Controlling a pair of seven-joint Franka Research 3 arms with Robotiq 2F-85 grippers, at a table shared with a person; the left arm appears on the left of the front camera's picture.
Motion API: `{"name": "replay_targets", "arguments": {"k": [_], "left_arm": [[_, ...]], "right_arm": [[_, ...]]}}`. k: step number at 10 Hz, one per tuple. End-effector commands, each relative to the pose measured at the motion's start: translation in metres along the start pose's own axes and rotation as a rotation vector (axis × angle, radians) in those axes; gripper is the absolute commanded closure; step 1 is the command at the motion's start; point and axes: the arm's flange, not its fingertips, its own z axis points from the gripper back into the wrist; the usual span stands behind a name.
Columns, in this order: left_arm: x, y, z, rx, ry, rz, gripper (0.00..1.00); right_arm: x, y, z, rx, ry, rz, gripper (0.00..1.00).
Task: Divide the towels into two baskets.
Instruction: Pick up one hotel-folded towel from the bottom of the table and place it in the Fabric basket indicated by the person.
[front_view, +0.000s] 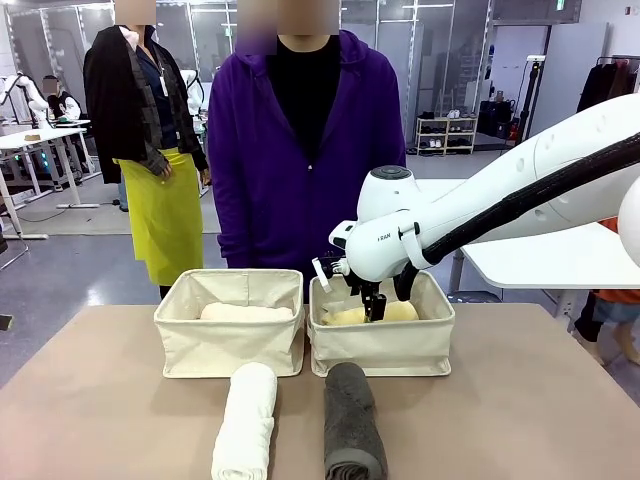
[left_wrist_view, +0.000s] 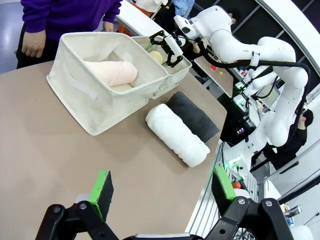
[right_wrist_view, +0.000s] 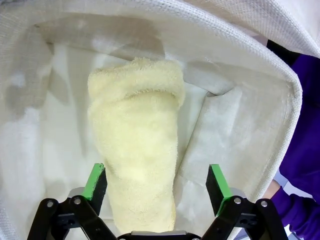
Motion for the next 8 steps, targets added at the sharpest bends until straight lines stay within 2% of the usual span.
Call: {"name": "replay_targets", "arguments": {"k": [1,6,8], "left_arm": [[0.000,-0.002,0.002,0.001,-0.006,-0.003,0.00],[0.000,-0.002,0.002,0.001,-0.006,-0.003,0.00],[0.000,-0.002,0.002,0.001,-0.006,-0.003,0.00]], "right_arm": [[0.000,0.001,0.001,0.001,0.001,0.007,0.00],[0.000,0.000,0.000,0.000,-0.001,0.000,0.00],[-0.001,0.002,0.048,0.013,0.020,-0.071,0.00]]}}
